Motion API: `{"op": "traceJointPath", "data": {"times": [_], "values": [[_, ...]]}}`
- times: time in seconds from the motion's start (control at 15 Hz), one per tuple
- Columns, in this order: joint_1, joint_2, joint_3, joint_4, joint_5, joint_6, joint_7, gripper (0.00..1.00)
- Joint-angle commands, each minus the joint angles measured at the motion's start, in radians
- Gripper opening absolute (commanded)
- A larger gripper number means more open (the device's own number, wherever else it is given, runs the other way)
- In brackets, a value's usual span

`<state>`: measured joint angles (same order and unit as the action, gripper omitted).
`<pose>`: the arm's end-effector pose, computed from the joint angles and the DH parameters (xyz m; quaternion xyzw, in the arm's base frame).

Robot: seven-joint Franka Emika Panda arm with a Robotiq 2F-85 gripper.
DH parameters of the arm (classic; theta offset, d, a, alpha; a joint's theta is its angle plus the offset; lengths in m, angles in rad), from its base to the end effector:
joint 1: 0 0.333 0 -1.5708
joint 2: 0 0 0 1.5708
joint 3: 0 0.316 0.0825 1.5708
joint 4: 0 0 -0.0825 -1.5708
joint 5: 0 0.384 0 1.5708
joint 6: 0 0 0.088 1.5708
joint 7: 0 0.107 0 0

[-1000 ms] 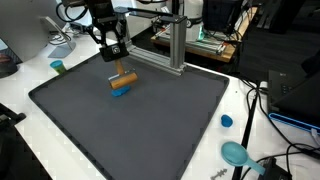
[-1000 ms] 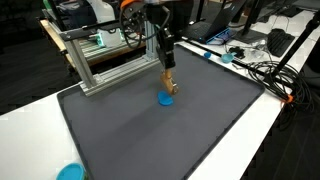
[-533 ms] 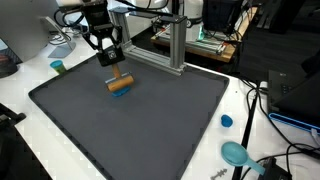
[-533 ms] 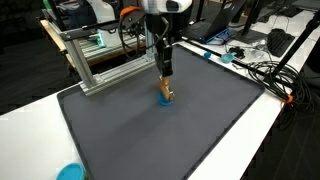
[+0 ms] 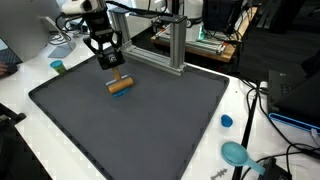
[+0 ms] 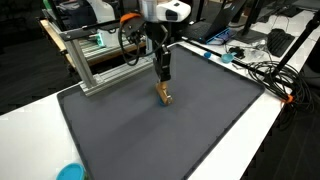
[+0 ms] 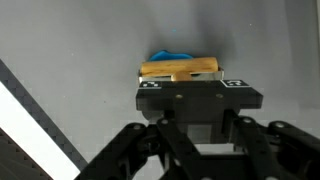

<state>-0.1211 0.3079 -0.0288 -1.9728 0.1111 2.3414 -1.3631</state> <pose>0.6073 -0.0893 0.3201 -0.8410 -0.5389 -0.0473 0.0057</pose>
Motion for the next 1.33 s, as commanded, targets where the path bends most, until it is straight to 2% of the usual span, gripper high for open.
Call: {"op": "traceJointPath", "data": {"times": [0.0,0.53,0.93,1.27], "values": [[-0.003,0.02,0.017,0.006,-0.027,0.023,0.018,0.22],[0.007,0.06,0.015,0.031,-0.081,0.02,0.058,0.22],[-0.013,0.126,0.034,0.111,-0.04,-0.072,0.026,0.22],[-0.03,0.149,0.051,0.144,-0.006,-0.092,0.006,0.22]]}}
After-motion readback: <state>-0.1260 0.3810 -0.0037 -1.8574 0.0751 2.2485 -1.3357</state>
